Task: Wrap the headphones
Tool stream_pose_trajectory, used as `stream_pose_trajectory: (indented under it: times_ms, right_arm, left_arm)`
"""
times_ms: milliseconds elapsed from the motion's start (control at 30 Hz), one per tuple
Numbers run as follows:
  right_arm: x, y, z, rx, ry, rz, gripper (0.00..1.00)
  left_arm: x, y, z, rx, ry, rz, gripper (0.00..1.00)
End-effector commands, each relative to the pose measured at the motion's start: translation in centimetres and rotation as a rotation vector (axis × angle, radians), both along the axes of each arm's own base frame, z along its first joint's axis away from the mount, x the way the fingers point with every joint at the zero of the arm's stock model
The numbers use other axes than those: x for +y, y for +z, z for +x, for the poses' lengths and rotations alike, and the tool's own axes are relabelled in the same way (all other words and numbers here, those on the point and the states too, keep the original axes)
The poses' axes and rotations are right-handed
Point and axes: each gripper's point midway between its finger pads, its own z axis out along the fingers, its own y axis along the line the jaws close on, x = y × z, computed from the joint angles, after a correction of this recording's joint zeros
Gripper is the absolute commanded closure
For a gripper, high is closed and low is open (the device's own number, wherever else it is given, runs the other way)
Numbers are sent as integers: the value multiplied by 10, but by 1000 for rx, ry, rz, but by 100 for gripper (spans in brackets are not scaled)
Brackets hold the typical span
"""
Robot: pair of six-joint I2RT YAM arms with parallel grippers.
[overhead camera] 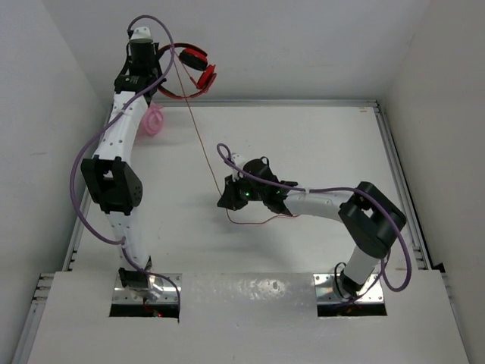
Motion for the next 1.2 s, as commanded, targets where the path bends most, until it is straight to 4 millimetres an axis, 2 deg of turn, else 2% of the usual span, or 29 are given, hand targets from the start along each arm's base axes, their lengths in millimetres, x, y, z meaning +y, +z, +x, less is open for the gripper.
stream_pose_trajectory:
  times_ms: [0,67,100,133,167,200,233,267,300,367,400,467,500,533,567,633,667,700,733,767,800,833,867,933,967,1167]
  right_arm:
    - [2,30,-9,-58,70,6,100]
    - [5,51,-10,-79,96,27,100]
    - [5,72,-7,-115,97,48,100]
    - [3,84,-3,-145,88,55,100]
    - [-1,93,5,-174,57,49,100]
    - [-7,124,21,-231,18,83,100]
    - [-15,134,30,-250,-6,71,100]
    - [-22,146,41,-275,-41,69,100]
    - [-36,177,64,-330,-100,96,100]
    - [-59,199,86,-373,-158,73,100]
    - [-81,223,110,-438,-223,50,100]
    - [-110,245,136,-512,-310,11,100]
    - [-123,262,147,-578,-349,-22,100]
    - [-130,270,155,-592,-382,-24,100]
    - [-146,283,166,-641,-415,-51,100]
    - [-173,286,188,-670,-495,-108,100]
    - [-182,288,194,-675,-520,-119,100]
    - [-191,296,201,-694,-557,-130,100]
    - [-198,293,209,-695,-579,-148,100]
    - [-211,299,217,-707,-615,-161,100]
    - [-217,299,222,-710,-631,-175,100]
    - [-225,300,228,-714,-651,-184,100]
    - [-237,298,238,-711,-679,-198,100]
    - [-248,295,247,-698,-704,-188,100]
    - [-259,296,252,-695,-725,-186,100]
    - [-284,267,268,-616,-793,-170,100]
  left_arm:
    - [22,51,10,-186,82,67,100]
    - [23,47,13,-183,76,120,100]
    - [18,30,12,-144,60,164,100]
    - [16,29,9,-139,56,196,100]
    - [14,10,6,-98,36,270,100]
    - [7,2,4,-82,15,311,100]
    - [-7,11,0,-101,-28,392,100]
    - [-16,3,-4,-84,-58,441,100]
    - [-33,-19,-9,-41,-115,483,100]
    - [-48,-27,-14,-6,-199,552,100]
    - [-62,-33,-16,7,-243,565,100]
    - [-80,-43,-20,37,-323,579,100]
    - [-96,-42,-22,36,-377,579,100]
    - [-112,-53,-28,69,-478,566,100]
    - [-131,-56,-34,78,-549,564,100]
    - [-160,-65,-50,123,-710,566,100]
    - [-172,-68,-57,137,-768,570,100]
    - [-189,-79,-73,186,-852,586,100]
    - [-204,-81,-83,192,-933,573,100]
    - [-215,-84,-92,206,-991,572,100]
    - [-227,-91,-108,246,-1055,569,100]
    - [-235,-92,-115,254,-1092,552,100]
    - [-245,-89,-122,250,-1120,539,100]
    - [-255,-86,-135,268,-1163,475,100]
    - [-261,-74,-136,243,-1173,451,100]
    - [-276,-31,-158,215,-1204,285,100]
